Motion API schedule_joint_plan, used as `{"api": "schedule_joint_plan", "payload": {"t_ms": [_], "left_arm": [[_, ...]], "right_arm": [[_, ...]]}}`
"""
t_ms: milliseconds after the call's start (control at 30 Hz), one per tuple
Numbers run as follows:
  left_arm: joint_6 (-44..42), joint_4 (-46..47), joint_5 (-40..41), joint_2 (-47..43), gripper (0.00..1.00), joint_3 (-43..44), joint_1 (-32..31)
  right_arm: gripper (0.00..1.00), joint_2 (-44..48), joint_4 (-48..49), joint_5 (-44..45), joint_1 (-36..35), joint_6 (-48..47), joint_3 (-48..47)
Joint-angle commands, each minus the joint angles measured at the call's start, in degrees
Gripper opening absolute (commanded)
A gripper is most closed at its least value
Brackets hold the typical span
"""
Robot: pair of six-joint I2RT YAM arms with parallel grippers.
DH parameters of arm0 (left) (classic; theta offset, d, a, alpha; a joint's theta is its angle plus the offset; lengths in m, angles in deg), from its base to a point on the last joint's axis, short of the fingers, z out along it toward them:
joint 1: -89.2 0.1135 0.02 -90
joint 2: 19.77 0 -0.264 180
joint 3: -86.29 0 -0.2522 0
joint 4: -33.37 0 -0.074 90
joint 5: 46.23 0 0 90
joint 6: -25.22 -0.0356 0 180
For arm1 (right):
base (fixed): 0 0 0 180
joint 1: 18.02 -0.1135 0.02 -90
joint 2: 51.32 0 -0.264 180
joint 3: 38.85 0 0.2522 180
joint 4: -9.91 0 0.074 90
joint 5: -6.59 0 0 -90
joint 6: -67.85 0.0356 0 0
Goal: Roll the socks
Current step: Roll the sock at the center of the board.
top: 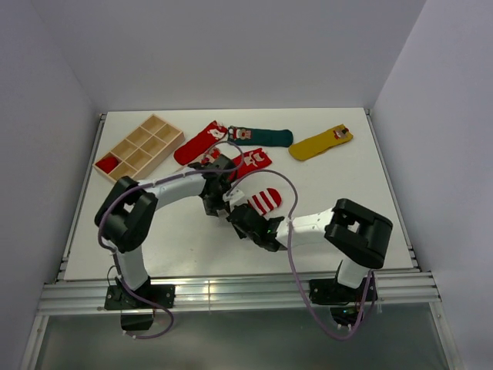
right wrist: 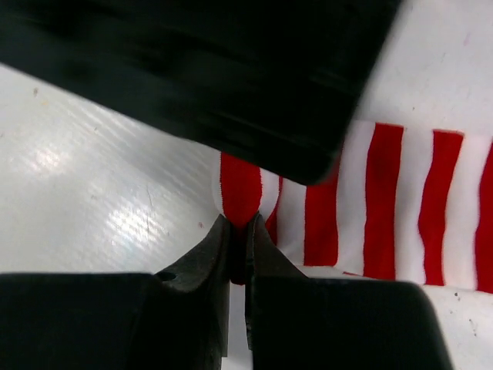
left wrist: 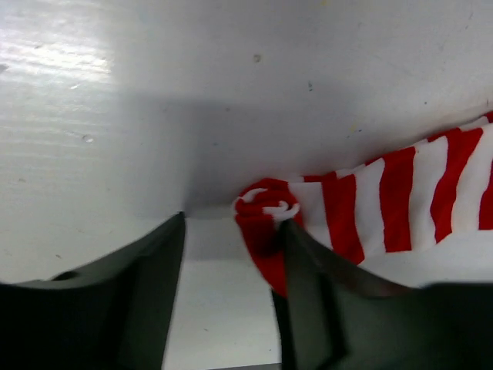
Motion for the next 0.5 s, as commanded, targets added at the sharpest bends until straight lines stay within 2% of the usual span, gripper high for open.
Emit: {"api": "schedule_joint_plan", "payload": {"t_ms": [0,67,133,300,467], "left_arm": [[6.6,8.4,-1.3,-8.6,0.62,-6.2,1.6],[10.1,11.2,-0.8,-11.9,0.8,-8.8,2.6],[13.0,16.1,-0.5,-16.5,0.84,-13.0,3.3],[18.4,25.0,3.3,-26.8,0.87,-23.5,3.5],[22.5,35.4,4.3,-34.8,0.87,-32.5,3.5]], "right_arm": [[0.0,3.4,-1.4,-13.4,2.6,1.3,4.4],[0.0,5.2,0.0,-17.6,4.5,1.0,5.6],[0.0,6.0,1.1,-23.7,7.1,1.5,6.6],[0.0,8.5,6.4,-38.1,13.5,4.6,9.9],[0.0,8.0,11.1,-47.0,19.6,10.1,12.2]]}}
